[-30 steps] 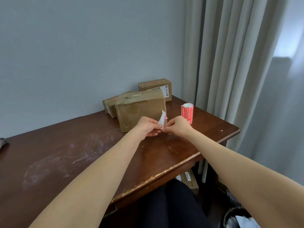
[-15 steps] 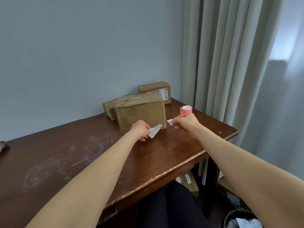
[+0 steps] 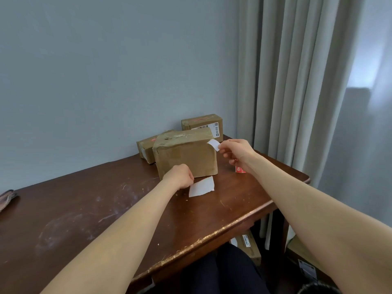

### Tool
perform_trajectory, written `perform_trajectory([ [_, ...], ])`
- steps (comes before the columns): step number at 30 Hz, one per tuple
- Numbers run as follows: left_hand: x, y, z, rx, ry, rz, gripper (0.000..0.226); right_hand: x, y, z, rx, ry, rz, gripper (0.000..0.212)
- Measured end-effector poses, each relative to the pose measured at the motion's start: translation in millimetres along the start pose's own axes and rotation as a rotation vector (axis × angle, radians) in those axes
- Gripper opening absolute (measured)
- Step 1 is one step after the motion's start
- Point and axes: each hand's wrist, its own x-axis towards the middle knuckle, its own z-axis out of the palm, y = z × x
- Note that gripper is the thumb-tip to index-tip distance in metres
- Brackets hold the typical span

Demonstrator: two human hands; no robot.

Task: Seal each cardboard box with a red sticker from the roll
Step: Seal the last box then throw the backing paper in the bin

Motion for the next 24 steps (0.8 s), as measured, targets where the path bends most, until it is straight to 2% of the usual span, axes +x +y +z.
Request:
perform_trajectory([
  [3,-7,6,-13,0.038,0.131,0.036,0.022,-3,-11,4,0.034,-0.049,-0.025,0.002],
  [8,-25,23,-57,0.006,0.699,0.289,0.007,1,-35,17,0.141,-0.118,-0.055,0.009],
  [11,-24,29,-82,0.052,0.906,0.493,0.008,3,-55,27,0.191,-0.107,-0.030,0.010],
  [14,-18,31,-97,0.179,1.003,0.594,0.012,6,-70,35,0.199,-0.117,-0.001,0.010],
  [19,-6,33,-108,0.270,1.034,0.676,0.021,12,-84,44,0.294,-0.157,0.048,0.002],
  [24,5,32,-113,0.318,1.107,0.692,0.011,21,-85,52,0.327,-0.208,0.127,0.020],
])
